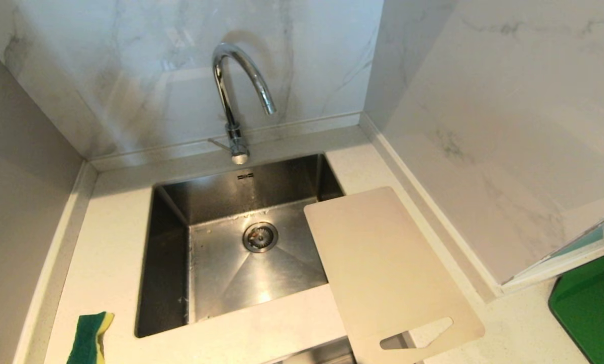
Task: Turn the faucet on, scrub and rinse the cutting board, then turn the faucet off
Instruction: Turn on the tap
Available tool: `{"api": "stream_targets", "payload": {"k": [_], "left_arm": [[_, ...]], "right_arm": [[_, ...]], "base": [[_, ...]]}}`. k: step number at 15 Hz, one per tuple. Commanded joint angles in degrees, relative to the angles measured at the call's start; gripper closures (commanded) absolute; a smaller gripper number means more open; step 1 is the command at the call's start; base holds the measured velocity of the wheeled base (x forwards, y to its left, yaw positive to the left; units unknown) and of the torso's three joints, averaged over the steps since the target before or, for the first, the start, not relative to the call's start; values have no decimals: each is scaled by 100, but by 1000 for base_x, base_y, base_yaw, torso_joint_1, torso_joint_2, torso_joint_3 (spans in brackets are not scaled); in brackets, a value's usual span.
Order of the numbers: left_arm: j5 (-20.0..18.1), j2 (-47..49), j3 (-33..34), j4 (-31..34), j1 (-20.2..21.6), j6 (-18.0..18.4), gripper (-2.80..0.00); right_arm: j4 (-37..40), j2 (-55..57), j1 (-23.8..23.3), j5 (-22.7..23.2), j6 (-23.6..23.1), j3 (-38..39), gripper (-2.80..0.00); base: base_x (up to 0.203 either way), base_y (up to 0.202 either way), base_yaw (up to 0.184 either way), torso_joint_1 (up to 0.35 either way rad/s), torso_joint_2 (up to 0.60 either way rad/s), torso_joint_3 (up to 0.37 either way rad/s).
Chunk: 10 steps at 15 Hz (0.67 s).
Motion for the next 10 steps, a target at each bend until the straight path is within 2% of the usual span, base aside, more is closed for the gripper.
{"api": "stream_targets", "payload": {"k": [1,10], "left_arm": [[1,9,18,-1,1,-6,0],[1,9,18,-1,1,-6,0]], "right_arm": [[-2,9,4,1,3,0,0],[-2,9,4,1,3,0,0]], "base": [[0,0,0,0,0,0],[0,0,0,0,0,0]]}}
